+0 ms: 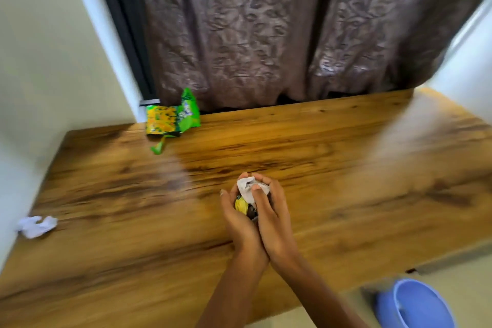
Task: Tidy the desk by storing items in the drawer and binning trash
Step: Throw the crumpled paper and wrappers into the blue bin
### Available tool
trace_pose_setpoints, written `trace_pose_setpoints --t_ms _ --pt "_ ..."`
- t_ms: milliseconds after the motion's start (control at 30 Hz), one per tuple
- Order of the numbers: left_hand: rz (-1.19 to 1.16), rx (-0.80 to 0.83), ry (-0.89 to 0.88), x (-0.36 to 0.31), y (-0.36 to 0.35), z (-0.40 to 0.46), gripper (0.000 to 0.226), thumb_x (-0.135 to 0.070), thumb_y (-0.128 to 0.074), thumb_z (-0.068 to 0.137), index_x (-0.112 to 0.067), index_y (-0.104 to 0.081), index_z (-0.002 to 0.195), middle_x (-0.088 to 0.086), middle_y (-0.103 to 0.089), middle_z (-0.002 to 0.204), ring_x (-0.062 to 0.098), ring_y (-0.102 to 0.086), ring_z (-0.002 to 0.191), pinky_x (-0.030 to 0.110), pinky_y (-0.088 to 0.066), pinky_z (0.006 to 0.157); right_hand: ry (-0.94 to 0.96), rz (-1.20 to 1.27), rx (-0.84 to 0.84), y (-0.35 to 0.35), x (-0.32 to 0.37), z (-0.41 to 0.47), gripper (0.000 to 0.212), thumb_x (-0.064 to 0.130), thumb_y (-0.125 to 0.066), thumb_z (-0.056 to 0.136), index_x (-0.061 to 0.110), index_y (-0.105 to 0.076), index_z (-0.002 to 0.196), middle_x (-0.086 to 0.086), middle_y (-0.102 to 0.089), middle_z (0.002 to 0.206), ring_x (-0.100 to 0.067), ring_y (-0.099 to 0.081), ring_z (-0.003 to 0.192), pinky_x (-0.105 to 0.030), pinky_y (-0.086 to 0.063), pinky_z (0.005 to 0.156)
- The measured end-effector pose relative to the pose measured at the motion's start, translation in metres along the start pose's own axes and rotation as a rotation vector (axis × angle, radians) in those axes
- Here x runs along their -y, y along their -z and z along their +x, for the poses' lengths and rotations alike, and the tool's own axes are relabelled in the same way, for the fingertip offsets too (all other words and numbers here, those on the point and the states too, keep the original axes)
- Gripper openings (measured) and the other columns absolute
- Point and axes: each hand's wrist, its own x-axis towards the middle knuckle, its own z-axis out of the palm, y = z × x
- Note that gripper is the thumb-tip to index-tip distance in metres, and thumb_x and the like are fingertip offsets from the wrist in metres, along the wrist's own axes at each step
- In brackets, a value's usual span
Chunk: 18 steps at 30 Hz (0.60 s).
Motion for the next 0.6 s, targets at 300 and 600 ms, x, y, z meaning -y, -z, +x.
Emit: trace_pose_setpoints --t_ms 300,600 --pt "0.107 0.112 0.156 0.200 -0.069 -0.051 0.063 -0.048 -0.021 0.098 -0.002 -0.058 0.121 0.014 -0.068 0.092 0.025 -0.065 0.080 0.029 -0.052 0.070 -0.030 0.155 -0.310 0.215 0.002 -0.019 0.034 0.035 -0.037 0.099 0.015 -0.062 0.111 -0.010 -0.065 0.111 -0.021 -0.064 0.103 -0.032 -0.053 0.085" --pt "0.227 0.113 0.316 0.349 -0.124 -0.083 0.054 -0.047 -0.028 0.097 -0.010 -0.067 0.094 0.012 -0.071 0.075 0.025 -0.067 0.069 0.031 -0.052 0.068 -0.113 0.389 -0.516 0.372 -0.002 -0.027 0.048 0.044 -0.033 0.099 0.011 -0.068 0.103 -0.013 -0.070 0.106 -0.028 -0.064 0.104 -0.040 -0.048 0.093"
